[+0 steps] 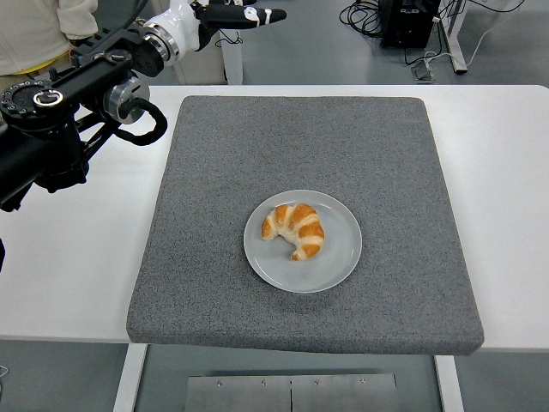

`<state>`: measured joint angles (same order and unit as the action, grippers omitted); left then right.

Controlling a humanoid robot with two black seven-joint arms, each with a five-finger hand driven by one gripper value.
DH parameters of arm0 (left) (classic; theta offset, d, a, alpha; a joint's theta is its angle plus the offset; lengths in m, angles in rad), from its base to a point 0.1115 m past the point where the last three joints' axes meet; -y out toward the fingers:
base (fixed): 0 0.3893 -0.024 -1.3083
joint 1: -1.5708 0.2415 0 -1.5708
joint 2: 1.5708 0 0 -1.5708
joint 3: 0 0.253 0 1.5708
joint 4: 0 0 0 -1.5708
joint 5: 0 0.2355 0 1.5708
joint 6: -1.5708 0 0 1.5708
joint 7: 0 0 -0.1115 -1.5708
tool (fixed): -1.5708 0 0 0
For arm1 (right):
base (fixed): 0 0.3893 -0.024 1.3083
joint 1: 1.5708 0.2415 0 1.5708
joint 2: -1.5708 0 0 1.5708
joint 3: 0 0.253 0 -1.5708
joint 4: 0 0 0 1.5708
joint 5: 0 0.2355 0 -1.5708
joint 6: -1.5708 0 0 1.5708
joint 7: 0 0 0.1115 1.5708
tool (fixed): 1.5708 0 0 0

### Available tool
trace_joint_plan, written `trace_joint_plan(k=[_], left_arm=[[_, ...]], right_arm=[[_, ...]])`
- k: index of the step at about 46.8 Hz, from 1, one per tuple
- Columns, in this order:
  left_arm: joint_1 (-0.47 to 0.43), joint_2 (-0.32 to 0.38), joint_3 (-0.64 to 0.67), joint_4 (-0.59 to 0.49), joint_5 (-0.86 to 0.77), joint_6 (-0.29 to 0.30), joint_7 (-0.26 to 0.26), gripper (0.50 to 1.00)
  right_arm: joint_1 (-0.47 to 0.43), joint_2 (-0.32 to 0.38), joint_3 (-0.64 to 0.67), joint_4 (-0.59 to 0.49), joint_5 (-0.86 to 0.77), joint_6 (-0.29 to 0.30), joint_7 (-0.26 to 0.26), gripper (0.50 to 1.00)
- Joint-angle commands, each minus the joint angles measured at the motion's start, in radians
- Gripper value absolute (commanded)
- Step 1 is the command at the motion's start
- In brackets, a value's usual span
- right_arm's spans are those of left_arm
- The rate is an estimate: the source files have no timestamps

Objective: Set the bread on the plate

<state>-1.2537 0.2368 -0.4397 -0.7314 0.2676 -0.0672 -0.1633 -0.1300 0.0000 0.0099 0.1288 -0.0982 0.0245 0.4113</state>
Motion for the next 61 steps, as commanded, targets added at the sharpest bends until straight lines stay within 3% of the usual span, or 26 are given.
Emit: trace_joint_plan(k=[1,10,28,61], left_arm=[[0.023,-0.001,-0.053,0.038,-0.016,-0.029,0.002,0.966],[0.056,0.002,-0.126,0.127,-0.082,-0.108,0.007,0.966],[0.085,-0.021,-0.129,0.337,-0.182,-0.258,0.004,0.966],[0.188,-0.088,-0.218,0.389,-0.225,-0.284,-0.009,0.968]], right_arm=[[0.003,0.0,0.001,0.0,0.0,-0.001,0.0,1.0],[0.003,0.0,0.002,0.0,0.0,-0.001,0.0,1.0],[0.001,0.0,0.012,0.002,0.0,-0.001,0.0,1.0],[0.001,0.0,0.01,0.0,0.0,-0.001,0.0,1.0]])
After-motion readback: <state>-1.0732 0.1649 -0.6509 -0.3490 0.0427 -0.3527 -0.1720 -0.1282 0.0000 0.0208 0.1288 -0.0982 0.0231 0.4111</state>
